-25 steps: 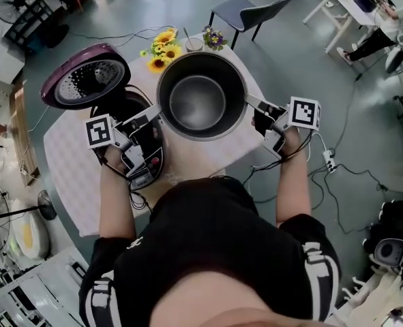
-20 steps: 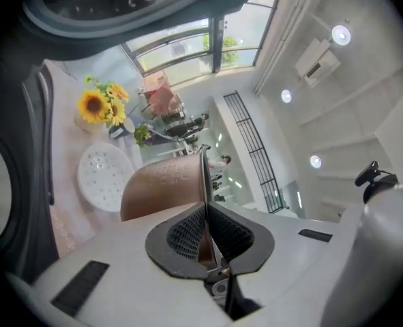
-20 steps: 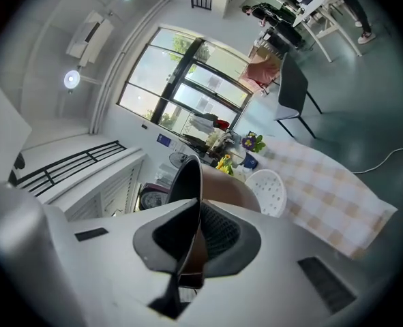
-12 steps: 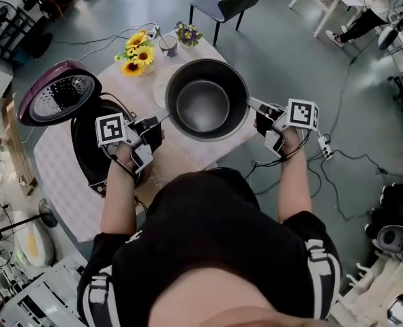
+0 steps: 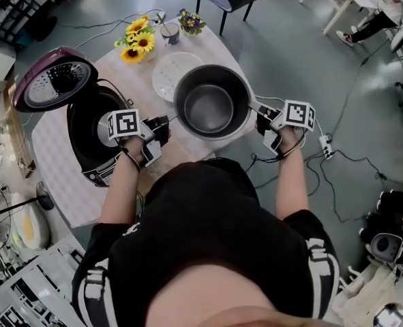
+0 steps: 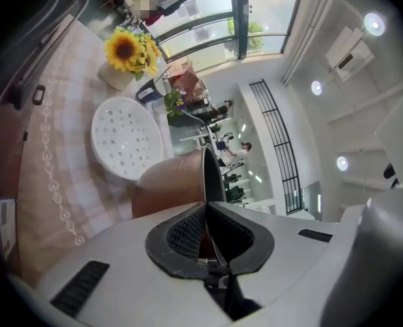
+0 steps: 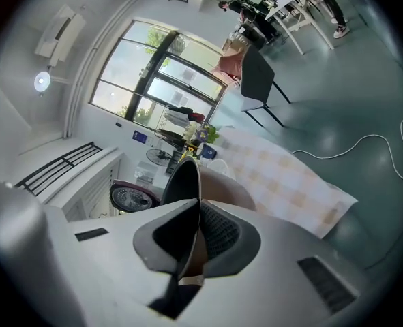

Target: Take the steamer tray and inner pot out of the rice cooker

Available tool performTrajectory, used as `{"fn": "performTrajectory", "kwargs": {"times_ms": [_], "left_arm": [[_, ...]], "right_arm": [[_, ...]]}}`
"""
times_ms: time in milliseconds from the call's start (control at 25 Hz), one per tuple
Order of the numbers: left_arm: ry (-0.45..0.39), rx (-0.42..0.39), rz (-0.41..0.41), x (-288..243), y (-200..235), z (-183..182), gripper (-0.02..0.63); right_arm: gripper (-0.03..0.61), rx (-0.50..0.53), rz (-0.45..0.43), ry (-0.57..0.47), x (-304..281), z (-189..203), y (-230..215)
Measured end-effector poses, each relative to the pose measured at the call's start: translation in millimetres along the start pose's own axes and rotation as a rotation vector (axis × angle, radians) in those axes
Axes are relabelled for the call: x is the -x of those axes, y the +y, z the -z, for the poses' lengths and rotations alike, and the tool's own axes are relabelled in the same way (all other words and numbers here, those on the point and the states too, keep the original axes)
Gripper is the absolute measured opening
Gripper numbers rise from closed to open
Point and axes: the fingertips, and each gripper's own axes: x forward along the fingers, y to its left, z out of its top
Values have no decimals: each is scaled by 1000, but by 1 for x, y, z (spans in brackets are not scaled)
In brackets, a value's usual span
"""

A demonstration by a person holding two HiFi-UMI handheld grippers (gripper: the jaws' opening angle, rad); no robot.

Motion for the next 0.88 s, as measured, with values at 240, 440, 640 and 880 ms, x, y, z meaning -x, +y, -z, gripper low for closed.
{"fn": "performTrajectory", "kwargs": {"times_ms": [240, 440, 640, 880], "left_arm": [[41, 26, -51, -12, 20, 21, 11], [85, 14, -99, -32, 33, 36, 11], [102, 26, -113, -44, 42, 46, 11], [67, -18, -147, -51, 52, 39, 11]], "right_arm": [[9, -78, 11, 16, -3, 19, -17], [9, -73, 103, 14, 2, 26, -46], [9, -81, 132, 18, 6, 32, -63], [9, -74, 147, -32, 3, 32, -72]]}}
